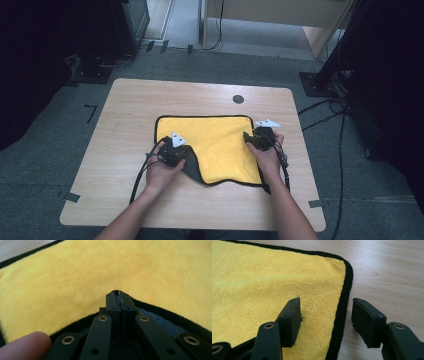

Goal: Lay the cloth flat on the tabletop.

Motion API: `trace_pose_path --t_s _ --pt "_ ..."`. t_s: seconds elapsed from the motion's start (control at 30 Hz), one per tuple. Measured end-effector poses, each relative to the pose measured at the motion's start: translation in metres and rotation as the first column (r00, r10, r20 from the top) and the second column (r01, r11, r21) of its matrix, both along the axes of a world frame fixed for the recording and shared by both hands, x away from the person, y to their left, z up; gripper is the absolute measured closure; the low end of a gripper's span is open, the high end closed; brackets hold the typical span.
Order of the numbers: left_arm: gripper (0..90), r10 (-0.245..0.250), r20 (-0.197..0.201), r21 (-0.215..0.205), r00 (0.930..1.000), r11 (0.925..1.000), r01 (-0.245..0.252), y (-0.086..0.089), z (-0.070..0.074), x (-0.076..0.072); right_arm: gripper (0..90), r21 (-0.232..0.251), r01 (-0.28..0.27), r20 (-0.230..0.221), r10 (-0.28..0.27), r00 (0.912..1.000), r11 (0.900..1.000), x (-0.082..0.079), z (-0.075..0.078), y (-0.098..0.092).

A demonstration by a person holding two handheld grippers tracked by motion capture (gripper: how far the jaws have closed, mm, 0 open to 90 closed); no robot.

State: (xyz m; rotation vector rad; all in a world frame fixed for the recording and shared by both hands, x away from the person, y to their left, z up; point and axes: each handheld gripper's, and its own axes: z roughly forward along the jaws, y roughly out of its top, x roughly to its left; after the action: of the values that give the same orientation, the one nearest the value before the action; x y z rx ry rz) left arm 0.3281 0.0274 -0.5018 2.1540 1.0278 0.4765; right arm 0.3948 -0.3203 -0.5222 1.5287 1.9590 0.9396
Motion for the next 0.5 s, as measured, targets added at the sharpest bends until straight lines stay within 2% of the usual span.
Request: trace_pose_path --t_s 0.03,0.07,0.1,0.13,0.17,0.2,0.23,0.27,0.33,0.37,0.4,0.43,0.47,0.5 --pt "87.4 0.0 0.0 0.0 1.0 1.0 0.0 0.0 0.0 0.0 40.4 0.0 0.0 0.0 0.0 1.0 1.0 0.0 0.0 0.0" --pt "87.0 -0.019 -0.003 -0.016 0.9998 0.9997 0.019 0.017 0.0 -0.013 42.9 -0.004 0.016 -0.009 -0.016 0.9998 1.0 -0.006 0.002 -0.002" --pt "86.3 -0.019 -0.01 -0.008 0.9998 0.9998 0.019 0.028 -0.001 -0.02 45.4 -0.013 0.022 0.01 -0.022 0.9997 1.0 -0.01 0.003 -0.003" --pt "85.1 -0.019 -0.01 -0.008 0.9998 0.9998 0.019 0.028 -0.001 -0.02 45.9 -0.011 0.029 0.031 -0.028 0.9991 1.0 -0.016 0.003 -0.005" --pt "83.0 -0.018 -0.038 -0.055 0.9991 0.9984 0.016 0.052 -0.006 -0.032 46.6 0.004 0.02 0.045 -0.02 0.9988 1.0 -0.024 0.004 -0.008" --pt "81.2 -0.018 -0.038 -0.055 0.9991 0.9984 0.016 0.052 -0.006 -0.032 46.6 0.004 0.02 0.045 -0.02 0.9988 1.0 -0.024 0.004 -0.008" --pt "78.4 -0.007 -0.07 -0.125 0.9975 0.9922 -0.001 0.074 -0.005 -0.041 46.9 0.034 0.015 0.035 -0.017 0.9992 0.999 -0.039 0.006 -0.013" --pt "76.1 0.004 -0.077 -0.142 0.997 0.9897 -0.015 0.084 -0.003 -0.044 46.9 0.038 0.014 0.026 -0.015 0.9995 0.999 -0.045 0.006 -0.014" --pt "71.0 0.044 -0.088 -0.168 0.9952 0.984 -0.058 0.099 0.002 -0.049 46.1 0.062 0.011 -0.007 -0.011 0.9999 0.998 -0.062 0.007 -0.019" --pt "70.0 0.044 -0.088 -0.168 0.9952 0.984 -0.058 0.099 0.002 -0.049 45.8 0.074 0.006 -0.025 -0.004 0.9997 0.997 -0.071 0.007 -0.021" --pt "70.0 0.05 -0.098 -0.183 0.9939 0.9807 -0.067 0.104 0.004 -0.051 45.8 0.074 0.006 -0.025 -0.004 0.9997 0.997 -0.071 0.007 -0.021" --pt "63.5 0.076 -0.107 -0.192 0.9913 0.9766 -0.096 0.11 0.008 -0.056 44.9 0.08 0.001 -0.06 0.004 0.9982 0.997 -0.092 0.009 -0.024" --pt "61.8 0.076 -0.107 -0.192 0.9913 0.9766 -0.096 0.11 0.008 -0.056 44.9 0.08 0.001 -0.06 0.004 0.9982 0.997 -0.092 0.009 -0.024" --pt "61.8 0.087 -0.102 -0.214 0.991 0.971 -0.107 0.114 0.01 -0.06 44.7 0.08 -0.002 -0.07 0.007 0.9976 0.997 -0.099 0.01 -0.025"
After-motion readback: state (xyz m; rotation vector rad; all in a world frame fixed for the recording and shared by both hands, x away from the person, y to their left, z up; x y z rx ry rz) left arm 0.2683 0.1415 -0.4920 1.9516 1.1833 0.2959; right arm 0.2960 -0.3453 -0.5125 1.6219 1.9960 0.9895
